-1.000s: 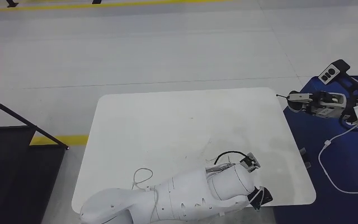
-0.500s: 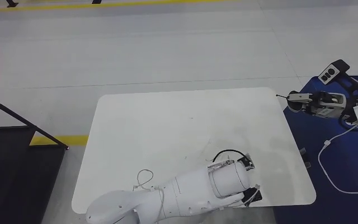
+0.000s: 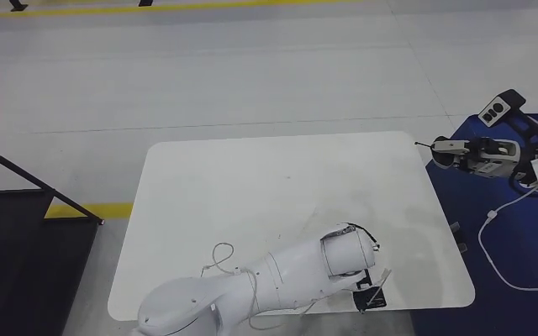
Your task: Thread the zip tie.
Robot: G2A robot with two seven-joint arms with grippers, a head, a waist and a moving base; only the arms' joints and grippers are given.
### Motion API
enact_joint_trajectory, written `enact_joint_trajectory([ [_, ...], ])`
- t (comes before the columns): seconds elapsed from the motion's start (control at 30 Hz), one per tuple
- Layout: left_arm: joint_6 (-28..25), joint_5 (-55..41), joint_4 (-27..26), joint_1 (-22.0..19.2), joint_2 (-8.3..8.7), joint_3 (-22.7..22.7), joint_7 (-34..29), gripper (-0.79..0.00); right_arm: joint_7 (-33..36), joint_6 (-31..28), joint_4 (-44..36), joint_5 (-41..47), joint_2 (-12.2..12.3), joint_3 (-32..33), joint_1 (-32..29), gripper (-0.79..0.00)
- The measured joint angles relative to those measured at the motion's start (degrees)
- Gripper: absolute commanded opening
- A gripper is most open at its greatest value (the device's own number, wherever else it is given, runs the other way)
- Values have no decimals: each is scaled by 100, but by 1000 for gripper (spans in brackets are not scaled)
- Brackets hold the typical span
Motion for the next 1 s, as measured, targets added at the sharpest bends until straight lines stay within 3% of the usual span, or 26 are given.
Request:
enact_joint_trajectory([
  [0.17, 0, 601, 60, -62, -184, 0, 688, -305, 0, 0, 0, 0, 0, 0, 0, -785],
  [0.4, 0, 868, 142, 2, -313, 0, 685, -342, 0, 0, 0, 0, 0, 0, 0, -785],
  [0.57, 0, 958, 154, -28, -341, 0, 783, -354, 0, 0, 0, 0, 0, 0, 0, -785],
  [0.67, 0, 789, -10, -62, -268, -47, 636, -348, 0, 0, 0, 0, 0, 0, 0, -785],
  [0.7, 0, 713, -89, -46, -230, -92, 523, -329, 0, 0, 0, 0, 0, 0, 0, -785],
  [0.77, 0, 504, -336, 49, -114, -185, 261, -102, 0, 0, 0, 0, 0, 0, 0, -785],
  [0.8, 0, 439, -405, 92, -56, -191, 150, -135, 0, 0, 0, 0, 0, 0, 0, -785],
  [0.83, 0, 402, -465, 123, -2, -152, 61, -6, 0, 0, 0, 0, 0, 0, 0, -785],
  [1.0, 0, 383, -557, 128, 72, 1, -29, 0, 0, 0, 0, 0, 0, 0, 0, -785],
])
